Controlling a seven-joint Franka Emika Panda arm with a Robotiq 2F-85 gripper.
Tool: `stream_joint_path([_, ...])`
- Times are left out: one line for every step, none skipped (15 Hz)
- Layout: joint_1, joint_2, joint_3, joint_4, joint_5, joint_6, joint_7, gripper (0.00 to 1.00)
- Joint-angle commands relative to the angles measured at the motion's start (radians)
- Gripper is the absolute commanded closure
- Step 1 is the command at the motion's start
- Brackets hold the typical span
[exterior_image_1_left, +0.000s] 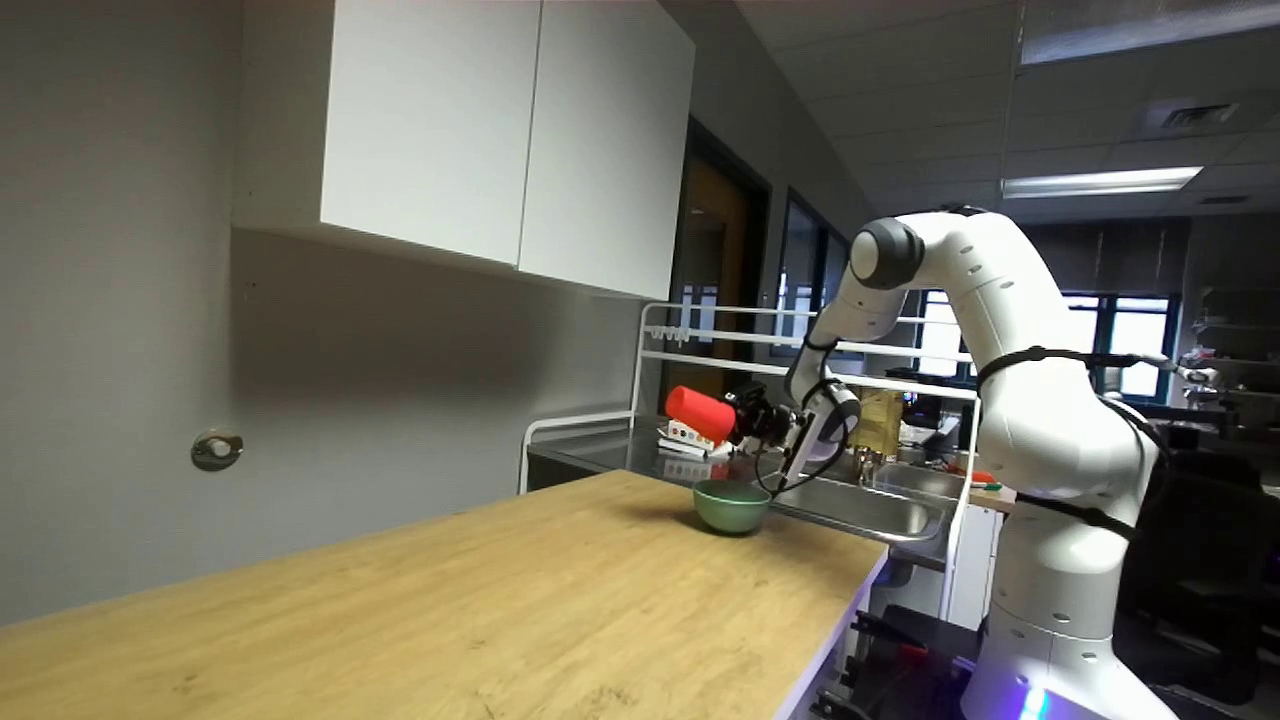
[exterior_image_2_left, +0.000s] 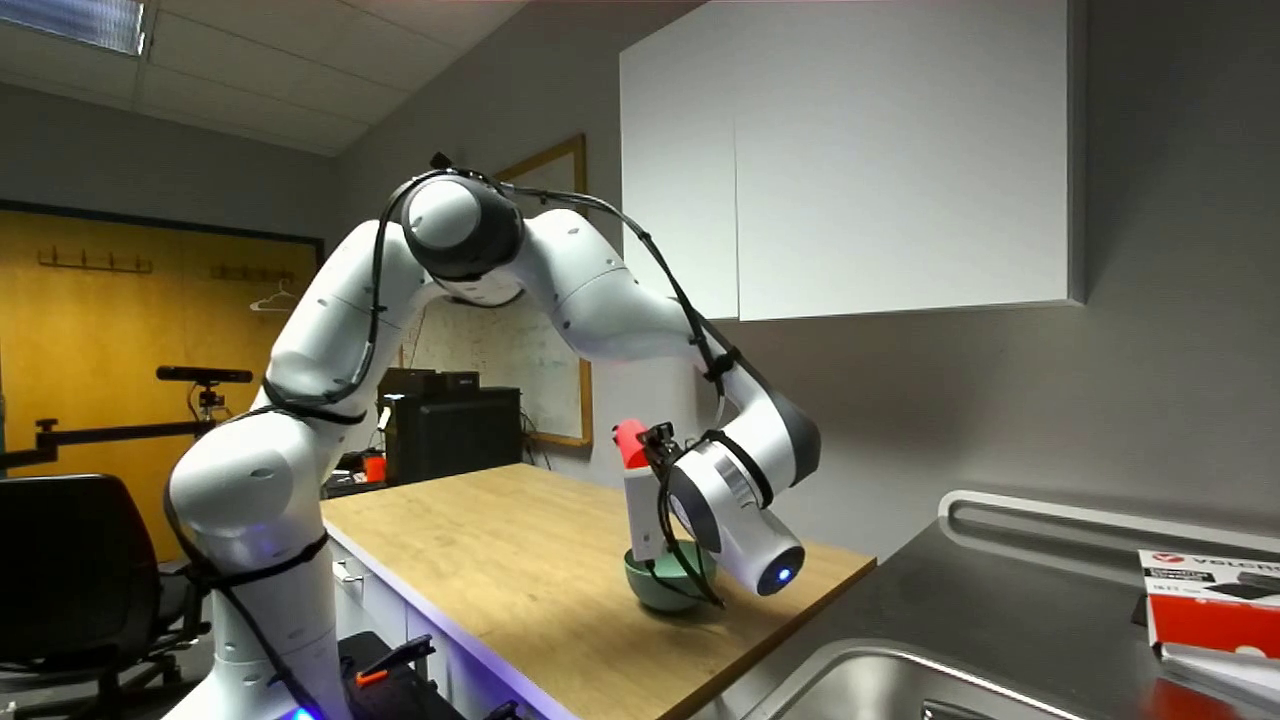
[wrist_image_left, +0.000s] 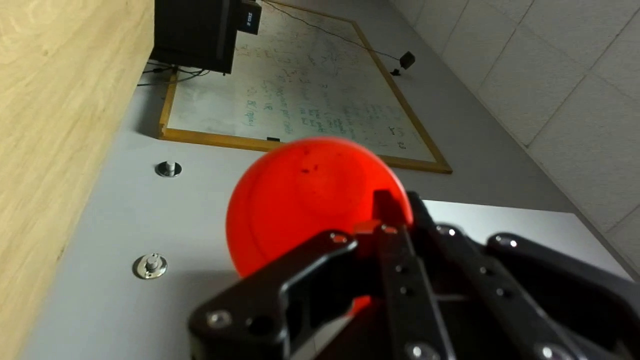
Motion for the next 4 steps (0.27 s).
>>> stream_joint_path([-0.018, 0.029, 0.015, 0.038, 0.007, -0.035, -0.012, 0.98])
stream_joint_path([-0.019, 0.033, 0.014, 0.040, 0.006, -0.037, -0.013, 0.98])
stream_joint_path([-0.019, 0.036, 0.013, 0.042, 0.004, -0.038, -0.015, 0.98])
stream_joint_path([-0.018, 0.038, 0.011, 0.043, 0.000, -0.035, -0.015, 0.98])
